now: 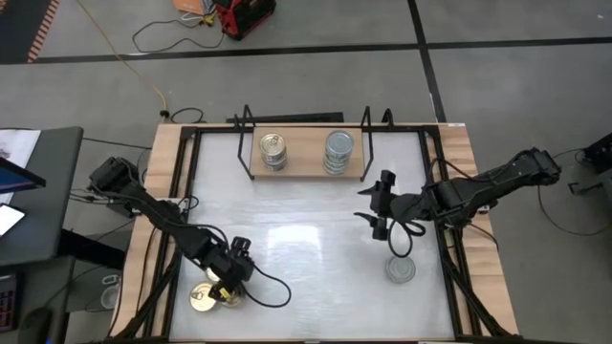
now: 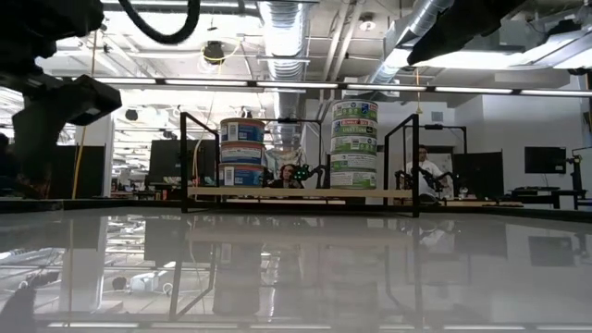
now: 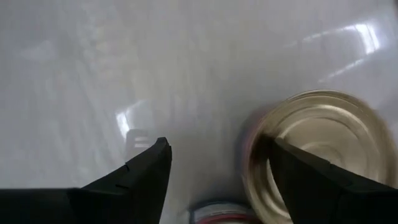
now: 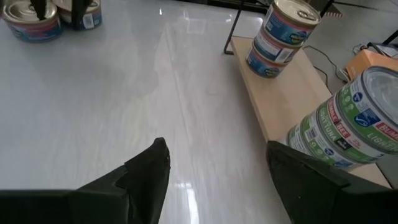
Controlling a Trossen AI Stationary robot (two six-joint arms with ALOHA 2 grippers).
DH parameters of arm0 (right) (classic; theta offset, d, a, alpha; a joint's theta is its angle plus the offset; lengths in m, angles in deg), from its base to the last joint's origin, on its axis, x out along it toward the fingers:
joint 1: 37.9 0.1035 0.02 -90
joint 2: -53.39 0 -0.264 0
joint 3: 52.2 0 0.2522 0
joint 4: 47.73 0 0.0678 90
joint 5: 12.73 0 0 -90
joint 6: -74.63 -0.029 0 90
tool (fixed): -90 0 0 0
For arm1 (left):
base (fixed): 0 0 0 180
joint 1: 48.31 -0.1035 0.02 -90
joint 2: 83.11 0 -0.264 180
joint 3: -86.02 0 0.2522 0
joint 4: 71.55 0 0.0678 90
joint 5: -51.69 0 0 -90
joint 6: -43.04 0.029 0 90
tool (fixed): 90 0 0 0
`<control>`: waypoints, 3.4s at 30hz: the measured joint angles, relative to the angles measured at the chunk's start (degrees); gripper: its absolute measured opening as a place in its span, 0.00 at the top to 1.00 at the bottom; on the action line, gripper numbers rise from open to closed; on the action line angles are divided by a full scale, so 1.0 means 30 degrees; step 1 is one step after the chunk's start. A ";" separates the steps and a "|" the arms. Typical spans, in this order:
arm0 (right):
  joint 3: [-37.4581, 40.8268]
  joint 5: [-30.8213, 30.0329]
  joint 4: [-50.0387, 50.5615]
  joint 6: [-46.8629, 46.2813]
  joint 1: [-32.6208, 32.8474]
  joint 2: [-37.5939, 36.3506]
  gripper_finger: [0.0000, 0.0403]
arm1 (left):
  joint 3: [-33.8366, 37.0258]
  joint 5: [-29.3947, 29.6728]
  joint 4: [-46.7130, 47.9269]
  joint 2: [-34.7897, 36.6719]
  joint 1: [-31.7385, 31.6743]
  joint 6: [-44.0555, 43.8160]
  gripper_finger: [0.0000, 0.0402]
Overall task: Stack canned seafood by type on shelf
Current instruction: Stack the blue pink tuna can on top of the blue pink tuna can on the shelf
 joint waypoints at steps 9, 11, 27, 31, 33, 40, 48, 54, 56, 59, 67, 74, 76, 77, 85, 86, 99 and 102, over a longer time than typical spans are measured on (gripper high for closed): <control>0.0000 0.0000 -0.0001 0.0045 0.0000 -0.0002 0.28 | 0.0715 0.6506 -0.1444 0.0015 -0.0149 0.2202 0.37; 0.0000 0.0000 -0.0001 0.0045 0.0000 -0.0002 0.28 | 0.0763 0.9061 -0.1747 -0.0023 -0.0291 0.3205 0.37; 0.0000 0.0015 0.0260 0.0045 0.0000 -0.0002 0.28 | -0.2019 0.4807 -0.2346 -0.0007 -0.0715 0.5244 0.37; 0.0000 0.0015 0.0016 0.0045 0.0000 -0.0002 0.28 | -0.1202 0.5062 -0.2537 -0.0007 -0.0503 0.4165 0.37; 0.0000 0.0015 -0.0061 0.0045 0.0000 0.0000 0.28 | -0.0607 0.5774 -0.2461 -0.0022 -0.0495 0.4648 0.37; 0.0000 0.0015 -0.0110 0.0074 0.0000 -0.0002 0.28 | 0.0641 0.7811 -0.2911 -0.0022 -0.0495 0.6237 0.37; 0.0000 0.0022 -0.0110 0.0337 0.0000 -0.0002 0.28 | 0.0692 1.0213 -0.2790 -0.0022 -0.0908 0.7406 0.37; 0.0000 0.0022 -0.0315 0.0351 0.0000 -0.0002 0.28 | 0.0689 1.1596 -0.3340 -0.0277 -0.1854 0.6799 0.37; 0.0000 0.0027 -0.0307 0.0351 0.0000 -0.0002 0.28 | 0.0399 0.9054 -0.3162 -0.0262 -0.2027 0.6527 0.37; 0.0000 0.0067 -0.0293 0.0410 0.0000 -0.0002 0.28 | -0.0181 0.5060 -0.3210 -0.0262 -0.2091 0.6128 0.37; 0.0000 0.0080 -0.0388 0.0410 -0.0015 0.0000 0.28 | -0.0410 0.2600 -0.3854 -0.0860 -0.2109 0.6328 0.37; 0.0000 0.0095 -0.0380 0.0402 -0.0015 -0.0002 0.28 | -0.0611 0.8320 -0.3681 -0.3614 -0.1560 0.9304 0.37; 0.0000 0.0098 -0.0386 0.0417 -0.0042 0.0001 0.28 | -0.0704 0.9803 -0.3866 -0.3917 -0.1563 1.0228 0.37; 0.0000 0.0102 -0.0368 0.0420 -0.0082 -0.0001 0.28 | -0.0718 1.0695 -0.4086 -0.4071 -0.1645 1.0559 0.37; 0.0000 0.0138 -0.0372 0.0402 -0.0127 0.0005 0.28 | -0.0729 1.6639 -0.5129 -0.4976 -0.3214 1.0687 0.37; 0.0000 0.0138 -0.0368 0.0402 -0.0124 0.0005 0.28 | -0.0729 1.7151 -0.5098 -0.4983 -0.3378 1.0669 0.37; 0.0000 0.0195 -0.0424 0.0395 -0.0255 0.0005 0.28 | -0.0736 1.2577 -0.4554 -0.3181 -0.4584 0.9053 0.44; 0.0000 0.0189 -0.0448 0.0393 -0.0250 0.0005 0.28 | -0.0702 1.2013 -0.4380 -0.3652 -0.5035 0.9212 0.49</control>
